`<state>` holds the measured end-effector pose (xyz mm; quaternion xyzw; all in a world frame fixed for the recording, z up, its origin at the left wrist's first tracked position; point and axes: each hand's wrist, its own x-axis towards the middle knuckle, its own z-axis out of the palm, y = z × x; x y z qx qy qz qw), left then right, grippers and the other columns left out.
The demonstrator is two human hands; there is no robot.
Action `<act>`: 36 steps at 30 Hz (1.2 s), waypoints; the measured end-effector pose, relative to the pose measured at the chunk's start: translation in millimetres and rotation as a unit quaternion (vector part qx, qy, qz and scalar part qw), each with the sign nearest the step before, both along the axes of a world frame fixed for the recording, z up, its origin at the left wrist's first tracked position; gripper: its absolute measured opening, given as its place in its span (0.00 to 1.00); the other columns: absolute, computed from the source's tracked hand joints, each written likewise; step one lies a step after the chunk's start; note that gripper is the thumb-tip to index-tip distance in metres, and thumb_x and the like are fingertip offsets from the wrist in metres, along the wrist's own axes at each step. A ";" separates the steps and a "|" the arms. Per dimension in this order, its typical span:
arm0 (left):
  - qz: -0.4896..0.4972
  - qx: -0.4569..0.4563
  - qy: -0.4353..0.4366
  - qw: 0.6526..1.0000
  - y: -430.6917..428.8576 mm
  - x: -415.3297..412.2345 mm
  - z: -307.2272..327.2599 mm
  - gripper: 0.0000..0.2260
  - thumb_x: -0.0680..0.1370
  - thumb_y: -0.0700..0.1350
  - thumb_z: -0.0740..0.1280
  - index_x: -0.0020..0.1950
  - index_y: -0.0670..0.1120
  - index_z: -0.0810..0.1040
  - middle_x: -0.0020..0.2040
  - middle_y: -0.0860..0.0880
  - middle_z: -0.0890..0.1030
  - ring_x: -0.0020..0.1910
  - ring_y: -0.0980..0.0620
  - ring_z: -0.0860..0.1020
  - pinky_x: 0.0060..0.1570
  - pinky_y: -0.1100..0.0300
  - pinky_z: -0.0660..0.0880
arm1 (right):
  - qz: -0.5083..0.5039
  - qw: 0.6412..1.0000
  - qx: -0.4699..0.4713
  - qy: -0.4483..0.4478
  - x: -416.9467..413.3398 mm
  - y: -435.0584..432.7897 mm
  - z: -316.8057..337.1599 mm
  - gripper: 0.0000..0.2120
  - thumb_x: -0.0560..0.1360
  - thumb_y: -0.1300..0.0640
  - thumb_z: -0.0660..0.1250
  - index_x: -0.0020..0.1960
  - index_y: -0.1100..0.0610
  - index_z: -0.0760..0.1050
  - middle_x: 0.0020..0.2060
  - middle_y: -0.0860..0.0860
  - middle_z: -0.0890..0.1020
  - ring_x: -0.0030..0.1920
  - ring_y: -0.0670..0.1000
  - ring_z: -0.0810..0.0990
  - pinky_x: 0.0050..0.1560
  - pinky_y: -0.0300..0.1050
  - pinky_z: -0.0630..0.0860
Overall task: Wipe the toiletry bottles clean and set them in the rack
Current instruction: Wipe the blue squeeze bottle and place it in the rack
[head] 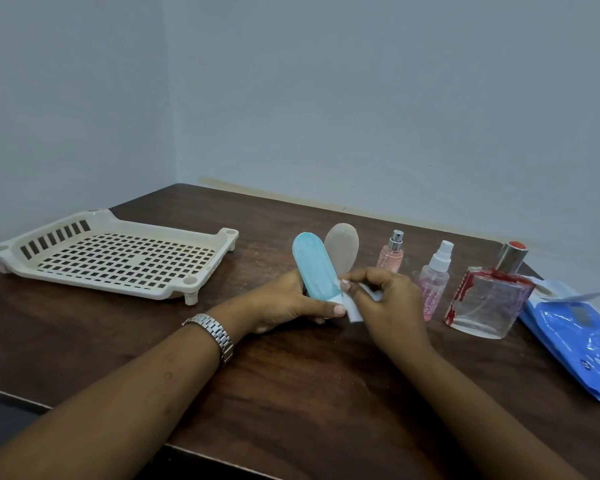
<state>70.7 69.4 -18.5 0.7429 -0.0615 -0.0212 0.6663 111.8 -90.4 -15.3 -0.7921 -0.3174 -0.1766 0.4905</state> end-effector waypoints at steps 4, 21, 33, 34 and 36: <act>-0.008 0.004 -0.007 1.000 0.1 -1.5 -0.6 0.14 0.72 0.35 0.72 0.56 0.42 0.75 0.46 0.48 0.81 0.42 0.57 0.80 0.39 0.65 0.76 | 0.003 0.999 -0.020 -0.036 -6.6 -0.8 -2.8 0.06 0.72 0.61 0.71 0.47 0.53 0.83 0.41 0.42 0.80 0.44 0.38 0.79 0.44 0.31 0.76; -0.006 0.008 -0.017 1.000 0.5 0.0 -2.1 0.14 0.74 0.36 0.71 0.57 0.43 0.74 0.46 0.48 0.81 0.41 0.57 0.80 0.40 0.64 0.77 | -0.007 0.999 -0.020 -0.042 0.1 1.7 -0.2 0.06 0.71 0.62 0.71 0.46 0.54 0.83 0.41 0.43 0.81 0.42 0.37 0.78 0.42 0.28 0.74; -0.009 0.003 -0.021 1.000 0.5 -0.9 -2.0 0.11 0.74 0.34 0.70 0.54 0.43 0.75 0.45 0.48 0.81 0.39 0.58 0.80 0.39 0.65 0.76 | 0.009 0.996 -0.040 -0.076 -2.8 3.2 0.1 0.07 0.71 0.61 0.71 0.48 0.54 0.83 0.42 0.43 0.81 0.44 0.39 0.78 0.43 0.32 0.75; -0.011 0.007 -0.019 1.000 0.6 -0.5 -2.5 0.11 0.74 0.35 0.71 0.54 0.42 0.75 0.44 0.49 0.81 0.38 0.58 0.80 0.39 0.65 0.76 | 0.012 0.996 -0.043 -0.077 -2.8 2.0 -1.2 0.07 0.71 0.61 0.71 0.48 0.53 0.83 0.42 0.42 0.80 0.44 0.39 0.78 0.44 0.31 0.75; -0.015 0.021 -0.017 1.000 0.7 0.3 -3.7 0.13 0.74 0.36 0.71 0.57 0.41 0.75 0.44 0.49 0.81 0.38 0.59 0.79 0.40 0.64 0.76 | 0.019 0.998 -0.036 -0.053 -2.0 -2.7 -3.6 0.07 0.71 0.60 0.71 0.47 0.52 0.83 0.41 0.41 0.81 0.44 0.38 0.79 0.43 0.30 0.75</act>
